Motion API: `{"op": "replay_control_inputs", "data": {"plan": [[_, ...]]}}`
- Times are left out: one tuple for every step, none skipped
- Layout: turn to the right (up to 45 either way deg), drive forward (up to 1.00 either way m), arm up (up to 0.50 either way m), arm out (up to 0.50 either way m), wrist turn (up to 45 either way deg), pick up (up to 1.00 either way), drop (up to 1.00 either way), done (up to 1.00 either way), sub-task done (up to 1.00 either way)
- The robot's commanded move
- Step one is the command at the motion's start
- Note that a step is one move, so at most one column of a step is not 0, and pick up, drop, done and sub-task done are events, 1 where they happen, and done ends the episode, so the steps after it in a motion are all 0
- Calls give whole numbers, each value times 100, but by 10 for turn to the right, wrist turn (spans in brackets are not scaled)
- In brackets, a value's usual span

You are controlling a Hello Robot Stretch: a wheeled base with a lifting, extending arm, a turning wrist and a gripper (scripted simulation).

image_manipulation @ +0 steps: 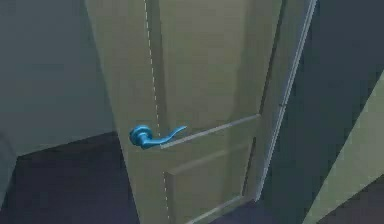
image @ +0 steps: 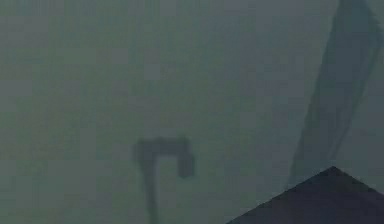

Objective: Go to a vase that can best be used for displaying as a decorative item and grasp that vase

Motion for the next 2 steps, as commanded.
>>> {"op": "replay_control_inputs", "data": {"plan": [[360, 0, 0, 0, 0, 0, 0, 0, 0], [0, 65, 0, 0, 0, 0, 0, 0, 0]]}}
